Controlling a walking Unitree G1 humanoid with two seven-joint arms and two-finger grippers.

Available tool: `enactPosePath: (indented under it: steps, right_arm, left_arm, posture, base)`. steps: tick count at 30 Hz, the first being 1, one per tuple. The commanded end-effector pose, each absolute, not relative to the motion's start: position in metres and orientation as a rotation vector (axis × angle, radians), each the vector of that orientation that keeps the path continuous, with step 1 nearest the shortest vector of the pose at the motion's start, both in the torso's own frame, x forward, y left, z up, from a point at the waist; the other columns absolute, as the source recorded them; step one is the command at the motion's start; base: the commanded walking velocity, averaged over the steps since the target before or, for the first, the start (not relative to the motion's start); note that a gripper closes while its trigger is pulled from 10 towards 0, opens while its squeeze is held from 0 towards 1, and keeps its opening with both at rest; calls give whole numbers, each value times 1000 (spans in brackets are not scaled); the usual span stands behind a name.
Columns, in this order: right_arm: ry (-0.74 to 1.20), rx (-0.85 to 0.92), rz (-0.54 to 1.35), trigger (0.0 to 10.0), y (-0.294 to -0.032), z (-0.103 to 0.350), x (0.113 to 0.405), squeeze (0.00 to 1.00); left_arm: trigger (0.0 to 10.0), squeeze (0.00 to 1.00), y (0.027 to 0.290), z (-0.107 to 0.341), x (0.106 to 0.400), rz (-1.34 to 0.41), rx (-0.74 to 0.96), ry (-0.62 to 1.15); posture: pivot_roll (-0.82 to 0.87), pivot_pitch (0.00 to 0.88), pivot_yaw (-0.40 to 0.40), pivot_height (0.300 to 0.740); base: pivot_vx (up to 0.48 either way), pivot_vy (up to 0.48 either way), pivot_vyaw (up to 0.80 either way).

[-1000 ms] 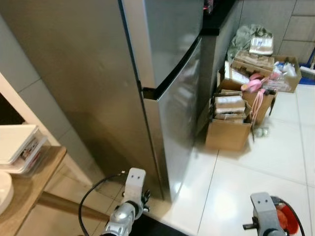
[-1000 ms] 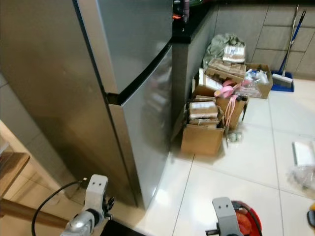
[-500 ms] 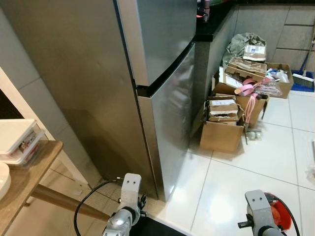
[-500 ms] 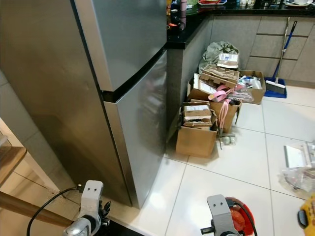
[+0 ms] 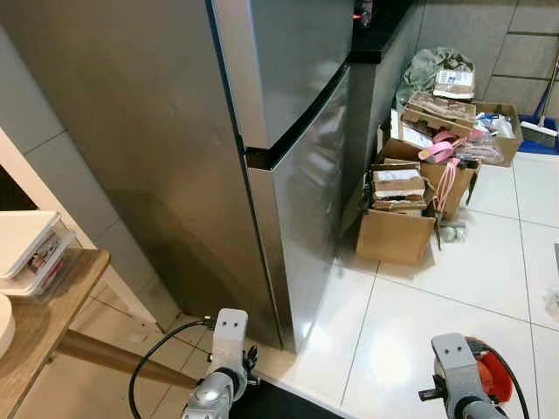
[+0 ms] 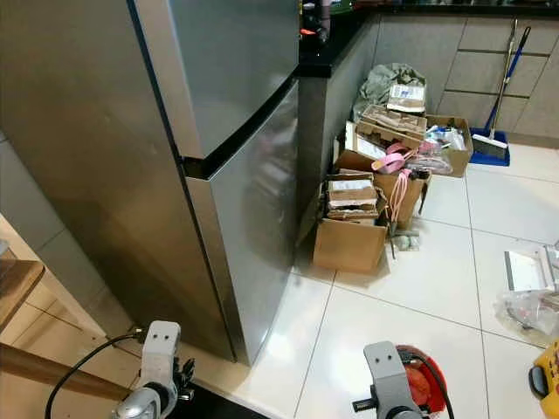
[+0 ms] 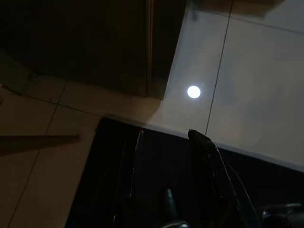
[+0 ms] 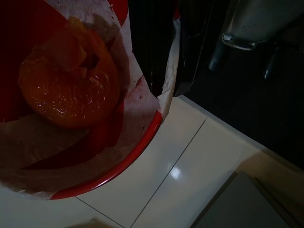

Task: Restocking fridge

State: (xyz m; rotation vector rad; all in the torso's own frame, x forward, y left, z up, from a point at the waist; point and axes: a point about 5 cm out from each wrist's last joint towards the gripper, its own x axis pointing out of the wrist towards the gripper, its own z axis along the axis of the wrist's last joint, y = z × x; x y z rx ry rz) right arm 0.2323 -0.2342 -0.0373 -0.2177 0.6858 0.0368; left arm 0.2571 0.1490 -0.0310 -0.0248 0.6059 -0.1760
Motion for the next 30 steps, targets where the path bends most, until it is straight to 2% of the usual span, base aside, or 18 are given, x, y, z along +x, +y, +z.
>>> enactPosePath:
  steps: [1,6,19,26,28,29,30]
  right_arm:
    - [684,-220,43,10000,-232,-38,231,0]
    - [690,-210,33,10000,-231,-40,228,0]
    - [685,-197,26,10000,-229,-40,230,0]
    - [656,-186,32,10000,-226,-36,236,0]
    - [629,-178,37,10000,-224,-32,240,0]
    - [629,-178,37,10000,-224,-32,240,0]
    - [615,-178,42,10000,-223,-30,242,0]
  left_arm:
    - [10000,0,154,-33,255,-173,7,620]
    - [10000,0,162,-31,258,-118,35,611]
    - [10000,0,164,-23,266,-108,31,563]
    - [10000,0,172,-7,284,-108,78,491]
    - [6196,0,181,11,303,-77,72,440]
    - [6196,0,181,11,303,-77,72,440]
    - [0,0,187,25,316,-68,78,406]
  posture:
    - [-88,91,58,740]
    - [-86,96,66,740]
    - [-80,93,72,740]
    - [-79,107,74,740]
    - [-84,124,79,740]
    - [-84,124,79,740]
    - [-88,141,84,740]
  base:
    - [0,-480,0]
    - [0,-96,0]
    - [0,0,0]
    - [0,0,0]
    - [0,0,0]
    - [0,0,0]
    - [0,0,0]
